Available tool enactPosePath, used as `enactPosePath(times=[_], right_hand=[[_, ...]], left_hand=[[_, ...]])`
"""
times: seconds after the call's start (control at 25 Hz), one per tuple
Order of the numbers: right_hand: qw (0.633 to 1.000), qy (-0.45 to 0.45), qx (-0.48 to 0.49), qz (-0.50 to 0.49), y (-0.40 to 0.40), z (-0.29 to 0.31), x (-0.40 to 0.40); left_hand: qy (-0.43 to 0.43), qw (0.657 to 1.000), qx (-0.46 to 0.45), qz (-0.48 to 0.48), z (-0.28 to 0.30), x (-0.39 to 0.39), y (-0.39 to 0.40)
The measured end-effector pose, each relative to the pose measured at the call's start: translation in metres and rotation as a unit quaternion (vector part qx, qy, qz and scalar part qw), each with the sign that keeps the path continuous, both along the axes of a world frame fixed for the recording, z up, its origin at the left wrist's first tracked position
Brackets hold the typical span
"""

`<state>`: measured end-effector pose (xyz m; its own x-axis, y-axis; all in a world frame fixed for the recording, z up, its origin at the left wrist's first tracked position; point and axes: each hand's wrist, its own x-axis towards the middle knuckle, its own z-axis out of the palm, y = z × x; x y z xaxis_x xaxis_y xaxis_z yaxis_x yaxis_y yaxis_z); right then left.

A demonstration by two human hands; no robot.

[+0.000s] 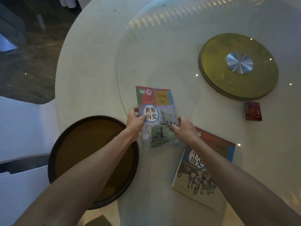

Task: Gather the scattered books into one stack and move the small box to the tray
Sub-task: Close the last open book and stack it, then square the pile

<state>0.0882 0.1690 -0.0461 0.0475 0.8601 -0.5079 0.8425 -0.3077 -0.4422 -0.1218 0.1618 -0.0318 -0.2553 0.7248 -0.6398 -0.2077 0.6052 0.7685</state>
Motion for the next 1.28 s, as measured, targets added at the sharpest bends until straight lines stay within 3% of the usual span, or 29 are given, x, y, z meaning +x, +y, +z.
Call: enactPosePath(times=[0.08,0.16,0.28,0.4,0.52,0.64,0.8,1.16,1.28], right_hand=[[0.996,0.066,0.001,-0.058,-0.004,0.004,0.006],[0.972,0.196,-0.02,-0.131,-0.009,0.016,0.01],[0.88,0.401,-0.083,-0.242,-0.016,0.042,0.018],[0.805,0.505,-0.124,-0.286,-0.027,0.069,0.038],[0.726,0.58,-0.111,-0.352,-0.046,0.081,0.071],[0.777,0.485,-0.032,-0.4,-0.07,0.077,0.108],[0.855,0.356,0.003,-0.378,-0.115,0.065,0.145],[0.919,0.183,0.03,-0.348,-0.184,0.02,0.171],[0.945,0.105,0.046,-0.305,-0.194,0.015,0.172]], left_hand=[[-0.065,0.997,0.03,0.003,0.013,0.002,0.001],[-0.12,0.99,0.059,-0.035,0.034,0.007,0.002],[-0.169,0.977,0.087,-0.098,0.065,0.02,0.004],[-0.215,0.962,0.101,-0.134,0.086,0.035,0.003],[-0.196,0.965,0.085,-0.155,0.099,0.057,-0.002],[-0.122,0.972,0.072,-0.187,0.093,0.085,-0.016],[-0.027,0.974,0.048,-0.219,0.064,0.122,-0.045],[0.118,0.945,-0.02,-0.304,0.003,0.149,-0.097],[0.193,0.923,0.011,-0.332,0.002,0.152,-0.109]])
